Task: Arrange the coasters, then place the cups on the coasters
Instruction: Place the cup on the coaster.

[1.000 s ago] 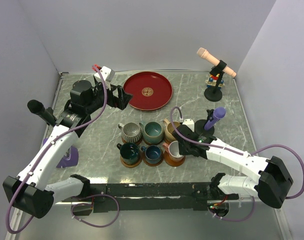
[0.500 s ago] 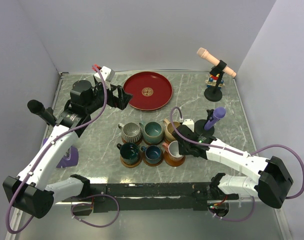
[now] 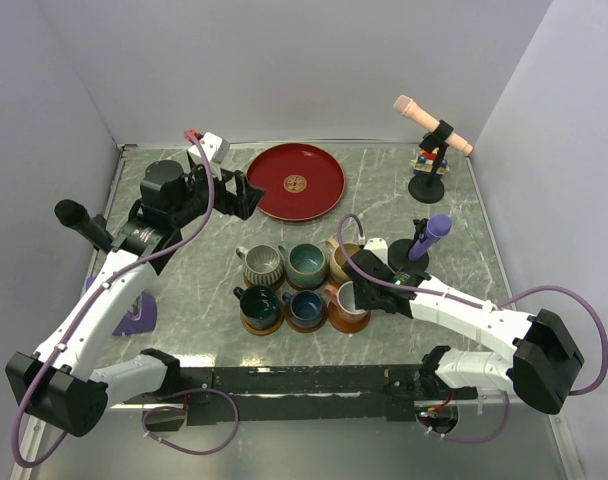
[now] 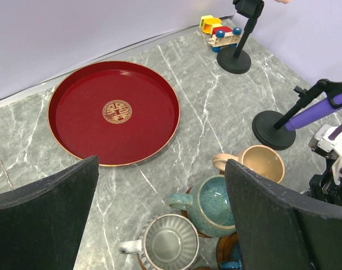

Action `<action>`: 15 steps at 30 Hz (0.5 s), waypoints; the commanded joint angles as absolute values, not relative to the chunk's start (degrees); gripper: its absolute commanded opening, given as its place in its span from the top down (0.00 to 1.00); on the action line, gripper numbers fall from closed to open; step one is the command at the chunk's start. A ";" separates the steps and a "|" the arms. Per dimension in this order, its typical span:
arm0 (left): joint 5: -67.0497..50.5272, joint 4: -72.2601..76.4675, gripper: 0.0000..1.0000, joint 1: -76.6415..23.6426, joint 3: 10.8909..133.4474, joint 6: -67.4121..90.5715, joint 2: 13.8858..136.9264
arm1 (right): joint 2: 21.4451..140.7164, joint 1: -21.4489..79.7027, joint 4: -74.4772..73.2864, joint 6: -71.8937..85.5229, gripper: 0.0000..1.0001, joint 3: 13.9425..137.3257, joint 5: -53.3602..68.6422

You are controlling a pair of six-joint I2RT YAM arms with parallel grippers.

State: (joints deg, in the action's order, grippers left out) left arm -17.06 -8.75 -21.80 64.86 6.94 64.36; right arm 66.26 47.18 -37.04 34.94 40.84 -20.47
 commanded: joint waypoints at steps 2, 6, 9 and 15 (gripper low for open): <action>-17.58 -6.24 0.03 -21.53 65.04 7.56 64.16 | 65.74 47.64 -36.47 35.33 0.50 42.89 -22.59; -17.32 -6.24 0.03 -21.53 65.13 7.56 64.07 | 65.48 47.64 -37.44 35.33 0.46 43.77 -23.11; -16.27 -6.42 0.04 -21.53 65.39 8.08 63.55 | 64.95 47.72 -38.32 35.07 0.42 44.47 -23.73; -13.97 -7.82 0.04 -20.83 66.44 9.14 63.90 | 62.05 47.64 -38.41 34.19 0.38 45.35 -24.17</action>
State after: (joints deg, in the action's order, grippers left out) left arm -15.70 -8.82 -21.47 64.86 7.40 64.36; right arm 64.84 47.18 -38.15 34.79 42.17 -21.98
